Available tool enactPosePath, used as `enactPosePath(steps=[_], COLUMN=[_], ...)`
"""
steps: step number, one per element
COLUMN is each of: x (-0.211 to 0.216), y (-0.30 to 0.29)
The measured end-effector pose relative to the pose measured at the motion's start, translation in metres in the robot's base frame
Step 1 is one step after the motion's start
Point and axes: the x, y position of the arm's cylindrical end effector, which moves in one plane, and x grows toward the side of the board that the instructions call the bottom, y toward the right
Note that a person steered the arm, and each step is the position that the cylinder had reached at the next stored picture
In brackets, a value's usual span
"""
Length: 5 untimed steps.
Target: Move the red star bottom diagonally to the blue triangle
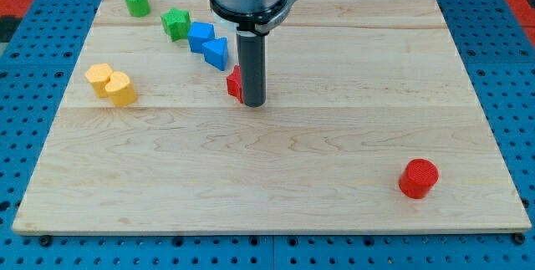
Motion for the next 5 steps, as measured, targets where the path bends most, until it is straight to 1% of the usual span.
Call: enactPosePath(steps=[1,2,3,5], x=[-0.005,-0.021,-0.025,-0.025], y=[0.013,0.035,0.025,-0.028])
